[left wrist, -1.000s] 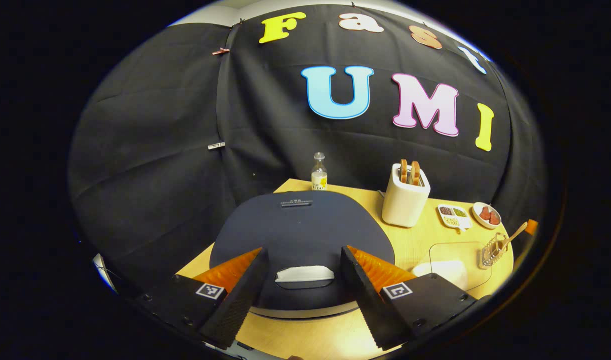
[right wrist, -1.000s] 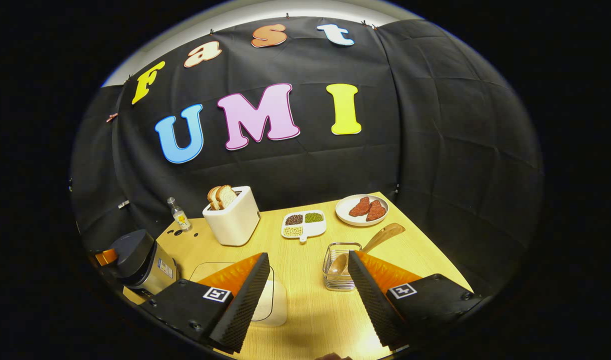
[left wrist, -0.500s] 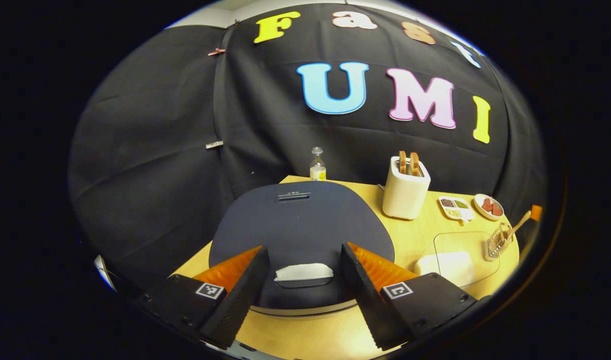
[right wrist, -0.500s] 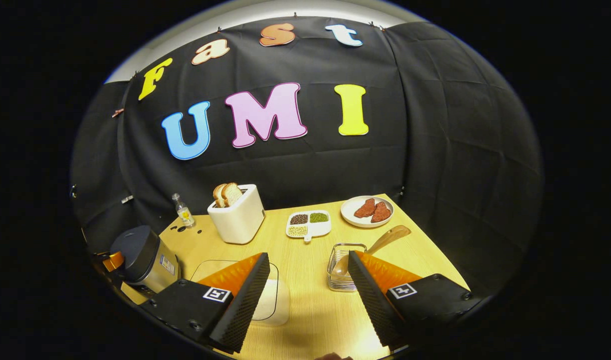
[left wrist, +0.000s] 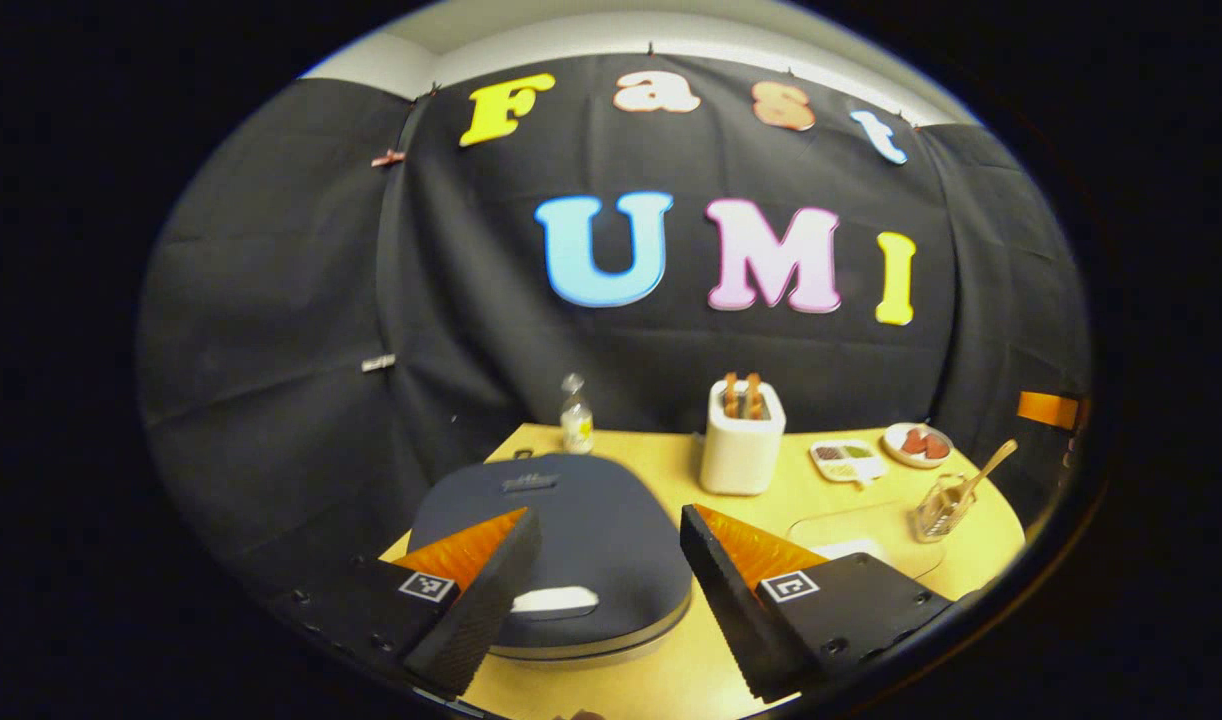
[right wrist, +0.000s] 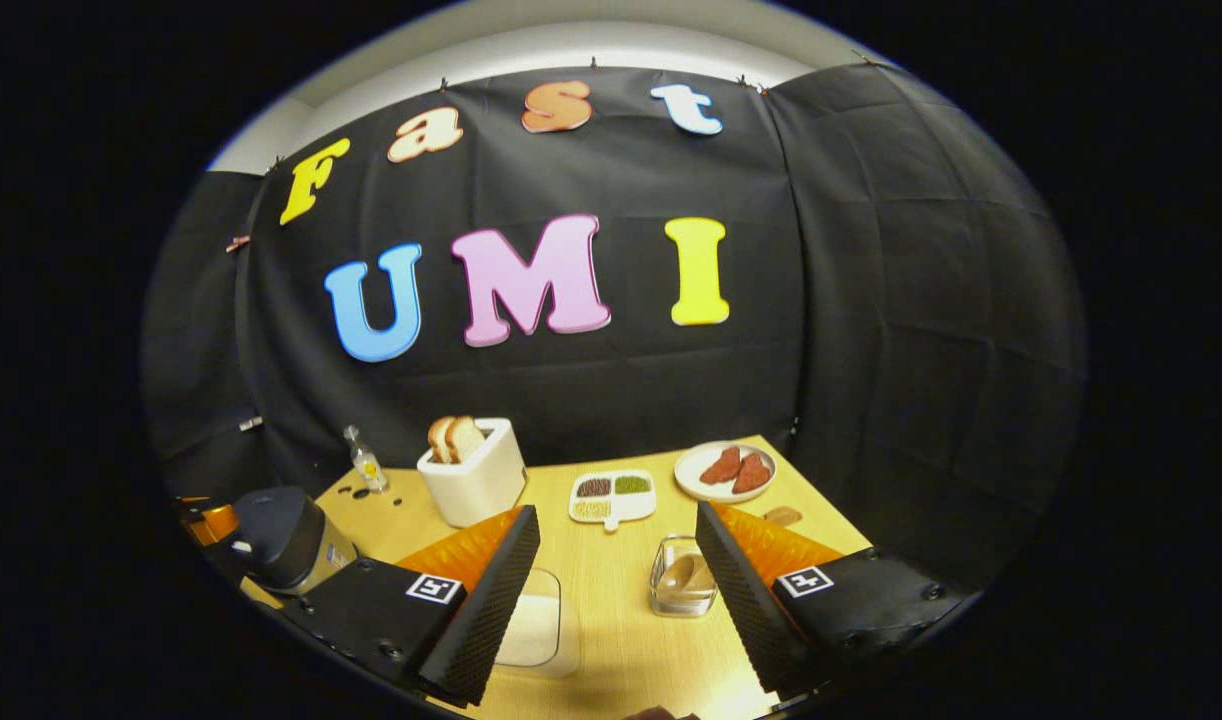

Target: Close the left gripper, press the button to open the rice cooker; take a wooden spoon from the chopstick holder with the right hand, scoop a spoonful of rice and pour it into the rice cooker, then put the wooden spoon back into the chopstick holder.

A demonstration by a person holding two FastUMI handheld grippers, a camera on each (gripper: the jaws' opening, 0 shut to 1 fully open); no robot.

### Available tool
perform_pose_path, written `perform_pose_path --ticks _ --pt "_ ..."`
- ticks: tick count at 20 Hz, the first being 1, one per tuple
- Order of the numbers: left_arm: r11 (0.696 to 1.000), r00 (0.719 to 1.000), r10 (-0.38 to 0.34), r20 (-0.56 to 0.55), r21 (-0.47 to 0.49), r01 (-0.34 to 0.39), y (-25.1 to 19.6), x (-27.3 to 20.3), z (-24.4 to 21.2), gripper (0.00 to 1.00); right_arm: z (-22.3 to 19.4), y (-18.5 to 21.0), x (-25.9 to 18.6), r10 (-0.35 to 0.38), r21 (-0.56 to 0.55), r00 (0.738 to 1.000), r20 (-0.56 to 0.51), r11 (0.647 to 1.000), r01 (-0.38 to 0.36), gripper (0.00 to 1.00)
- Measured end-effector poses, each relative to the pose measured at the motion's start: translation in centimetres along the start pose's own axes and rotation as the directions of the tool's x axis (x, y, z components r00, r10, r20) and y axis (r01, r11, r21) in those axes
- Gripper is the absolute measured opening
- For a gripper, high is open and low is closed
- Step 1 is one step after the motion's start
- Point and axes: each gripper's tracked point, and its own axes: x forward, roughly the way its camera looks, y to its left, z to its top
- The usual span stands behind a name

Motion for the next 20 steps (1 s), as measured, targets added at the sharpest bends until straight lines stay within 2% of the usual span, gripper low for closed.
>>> perform_pose_path --ticks 3,6,9,13,17,20 --pt "0.995 0.994 -0.087 0.068 -0.040 0.090 -3.8 -1.9 3.1 0.95 3.1 0.1 -1.0 0.000 -0.006 0.997 0.075 1.000 0.000 0.98" --pt "0.987 0.983 -0.135 0.125 -0.066 0.144 -6.4 -3.5 6.0 0.95 4.4 -0.9 -2.6 -0.027 0.000 0.994 0.104 1.000 0.027 0.98" --pt "0.984 0.974 -0.154 0.165 -0.061 0.165 -7.4 -4.9 7.8 0.95 3.5 -2.2 -4.9 -0.065 -0.025 0.995 0.075 0.997 0.067 0.98" --pt "0.983 0.972 -0.159 0.171 -0.063 0.172 -7.3 -6.2 8.7 0.95 3.7 -3.0 -7.8 -0.107 -0.097 0.990 0.089 0.988 0.116 0.98" --pt "0.985 0.969 -0.169 0.180 -0.009 0.173 -6.5 -6.5 9.2 0.95 3.9 -2.1 -8.5 -0.116 -0.067 0.989 0.095 0.990 0.122 0.98" --pt "0.979 0.966 -0.195 0.172 -0.024 0.202 -6.5 -6.1 8.6 0.95 3.7 -1.1 -8.6 -0.110 -0.066 0.990 0.087 0.991 0.116 0.98"
